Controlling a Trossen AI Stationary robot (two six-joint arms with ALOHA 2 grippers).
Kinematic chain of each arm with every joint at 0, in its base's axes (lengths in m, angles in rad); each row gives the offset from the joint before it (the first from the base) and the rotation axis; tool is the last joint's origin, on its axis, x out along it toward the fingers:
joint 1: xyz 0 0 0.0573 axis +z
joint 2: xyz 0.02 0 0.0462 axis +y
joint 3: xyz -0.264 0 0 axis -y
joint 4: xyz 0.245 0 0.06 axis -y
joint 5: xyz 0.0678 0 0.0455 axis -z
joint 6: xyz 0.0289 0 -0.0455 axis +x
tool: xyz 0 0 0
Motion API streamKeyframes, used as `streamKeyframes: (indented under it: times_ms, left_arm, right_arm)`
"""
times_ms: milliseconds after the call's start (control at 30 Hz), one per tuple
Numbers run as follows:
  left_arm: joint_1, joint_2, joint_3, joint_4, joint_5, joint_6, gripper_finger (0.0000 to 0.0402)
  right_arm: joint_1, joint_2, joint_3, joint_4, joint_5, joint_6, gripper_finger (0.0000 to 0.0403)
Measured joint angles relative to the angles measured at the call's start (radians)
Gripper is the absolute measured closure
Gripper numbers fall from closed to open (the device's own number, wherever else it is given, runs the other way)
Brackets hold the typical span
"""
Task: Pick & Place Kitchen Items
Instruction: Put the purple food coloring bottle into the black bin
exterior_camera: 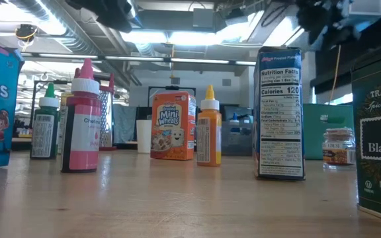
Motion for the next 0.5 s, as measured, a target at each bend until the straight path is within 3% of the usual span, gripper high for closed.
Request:
streamKeyframes:
  times_ms: [300, 500]
  left_arm:
    - [0.000, 0.014, 0.000, -0.013, -0.001, -0.017, 0.0127]
    - [0.000, 0.044, 0.000, -0.015, -0.002, -0.017, 0.0127]
  right_arm:
    - [0.303, -0.184, -0.082, 0.005, -0.030, 0.187, 0.0185]
    - [0.555, -0.289, -0.229, 0.062, 0.062, 0.367, 0.0185]
